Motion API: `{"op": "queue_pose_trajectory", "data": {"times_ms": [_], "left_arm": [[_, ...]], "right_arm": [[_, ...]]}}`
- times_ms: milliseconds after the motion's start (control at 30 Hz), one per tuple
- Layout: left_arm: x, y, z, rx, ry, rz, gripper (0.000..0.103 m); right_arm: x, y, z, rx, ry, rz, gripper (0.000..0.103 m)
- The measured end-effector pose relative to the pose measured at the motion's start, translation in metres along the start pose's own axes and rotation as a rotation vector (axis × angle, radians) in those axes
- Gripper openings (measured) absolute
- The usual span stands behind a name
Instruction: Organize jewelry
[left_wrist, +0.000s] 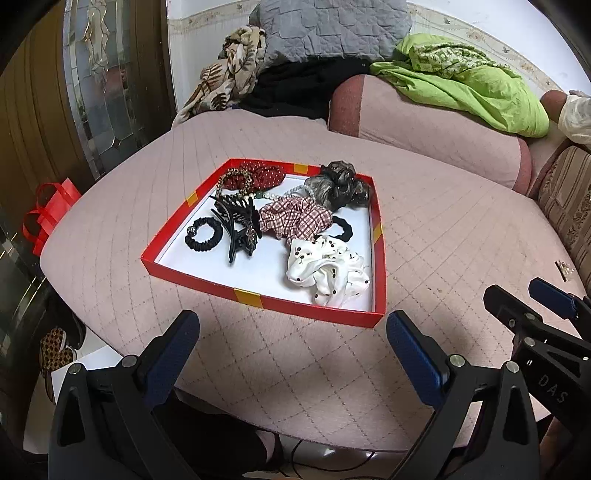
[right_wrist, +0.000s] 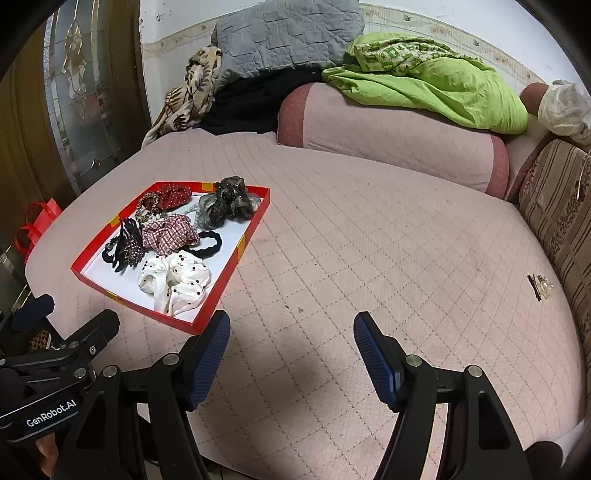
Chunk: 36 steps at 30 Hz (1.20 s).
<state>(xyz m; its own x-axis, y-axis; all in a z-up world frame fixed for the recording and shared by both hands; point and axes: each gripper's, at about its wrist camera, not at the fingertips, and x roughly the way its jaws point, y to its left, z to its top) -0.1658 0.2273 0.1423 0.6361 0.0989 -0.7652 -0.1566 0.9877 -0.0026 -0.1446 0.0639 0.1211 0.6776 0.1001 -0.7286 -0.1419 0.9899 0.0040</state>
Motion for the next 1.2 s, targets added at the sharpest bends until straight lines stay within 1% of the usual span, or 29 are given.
{"op": "queue_pose_trajectory", "data": {"times_ms": [233, 1200], "left_arm": [[0.009, 0.0, -0.003, -0.003, 0.026, 0.001, 0.101], [0.03, 0.0, -0.004, -0.026, 0.071, -0.001, 0.101]], "right_arm": [[0.007, 0.001, -0.002, -0.008, 0.02, -0.006, 0.074], [0.024, 0.003, -0.006, -0.024, 0.056, -0.004, 0.074]]}}
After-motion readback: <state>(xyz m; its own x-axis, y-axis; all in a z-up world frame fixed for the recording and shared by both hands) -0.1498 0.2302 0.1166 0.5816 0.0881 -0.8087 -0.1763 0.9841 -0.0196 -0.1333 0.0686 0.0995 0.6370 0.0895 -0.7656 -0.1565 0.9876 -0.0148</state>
